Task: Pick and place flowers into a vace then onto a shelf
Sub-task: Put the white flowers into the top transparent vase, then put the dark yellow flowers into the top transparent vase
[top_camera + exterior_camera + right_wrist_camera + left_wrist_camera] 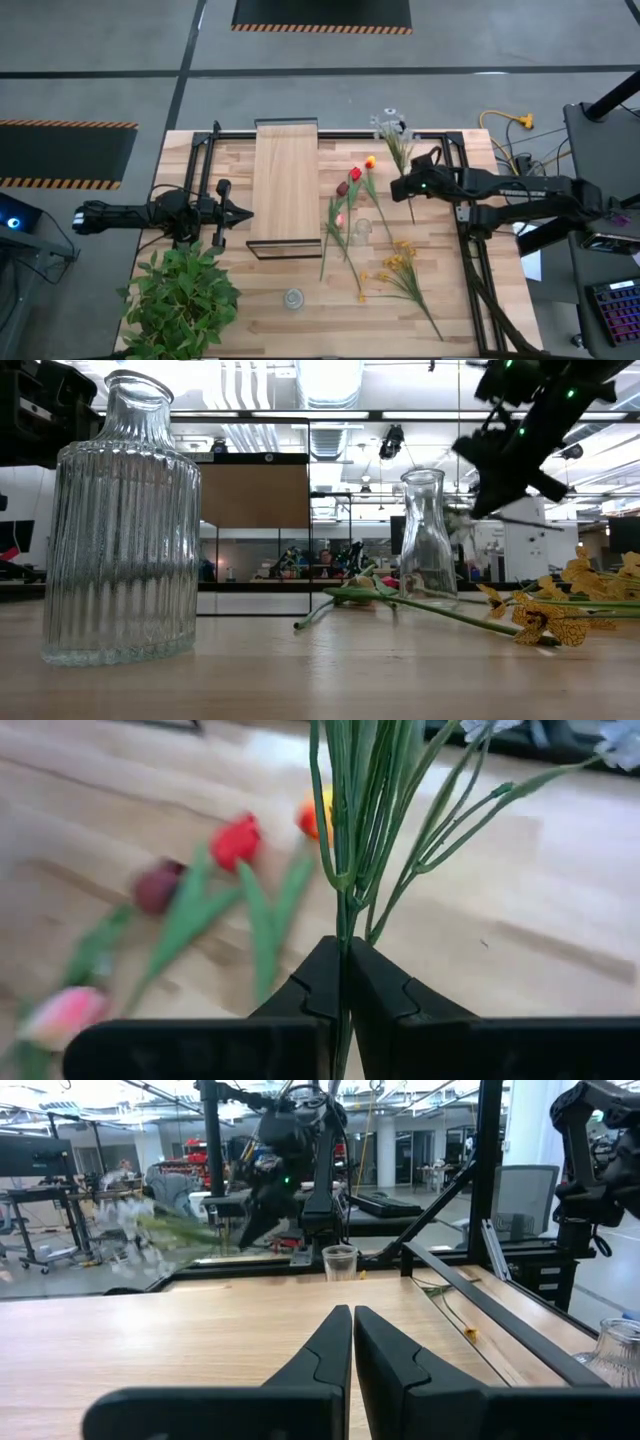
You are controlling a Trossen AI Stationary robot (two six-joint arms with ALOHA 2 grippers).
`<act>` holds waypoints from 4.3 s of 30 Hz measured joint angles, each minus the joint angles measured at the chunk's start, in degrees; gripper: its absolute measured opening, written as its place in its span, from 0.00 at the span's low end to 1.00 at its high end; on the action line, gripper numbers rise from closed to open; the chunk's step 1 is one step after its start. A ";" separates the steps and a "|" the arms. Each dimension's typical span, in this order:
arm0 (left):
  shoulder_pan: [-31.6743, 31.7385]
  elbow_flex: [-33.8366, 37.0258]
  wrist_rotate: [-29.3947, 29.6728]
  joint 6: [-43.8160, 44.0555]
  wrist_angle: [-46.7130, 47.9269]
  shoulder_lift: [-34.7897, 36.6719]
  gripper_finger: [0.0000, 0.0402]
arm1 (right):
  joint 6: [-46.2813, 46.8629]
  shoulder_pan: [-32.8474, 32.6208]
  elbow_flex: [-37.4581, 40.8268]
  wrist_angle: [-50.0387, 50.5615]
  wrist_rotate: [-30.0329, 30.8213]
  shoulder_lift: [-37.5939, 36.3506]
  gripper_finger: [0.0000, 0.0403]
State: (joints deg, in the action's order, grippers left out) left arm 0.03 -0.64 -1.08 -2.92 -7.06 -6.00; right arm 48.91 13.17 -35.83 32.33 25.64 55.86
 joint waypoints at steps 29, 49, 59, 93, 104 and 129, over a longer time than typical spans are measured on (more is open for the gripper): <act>0.00 0.00 0.02 0.00 0.01 0.00 0.00 | -37.50 -20.12 0.43 -56.20 0.44 5.56 0.02; 0.00 0.00 0.00 0.00 0.01 0.00 0.00 | -44.13 -20.66 0.50 -71.42 0.01 19.82 0.02; 0.00 0.00 -0.01 0.00 0.01 0.00 0.00 | -48.68 -25.03 0.87 -74.06 2.53 21.46 0.02; 0.00 0.00 0.00 0.00 0.00 0.00 0.00 | -44.47 -27.49 7.76 -77.42 7.57 19.54 0.47; 0.00 0.00 -0.01 0.00 0.02 0.00 0.00 | -37.86 -30.34 7.76 -61.59 7.41 6.17 0.57; 0.00 0.00 -0.01 0.00 0.02 0.02 0.00 | -3.87 -37.77 -13.78 -0.69 5.39 4.60 0.56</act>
State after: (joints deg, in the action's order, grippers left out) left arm 0.03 -0.64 -1.08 -2.92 -7.04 -5.98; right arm 45.04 -24.59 -49.61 31.64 31.04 60.46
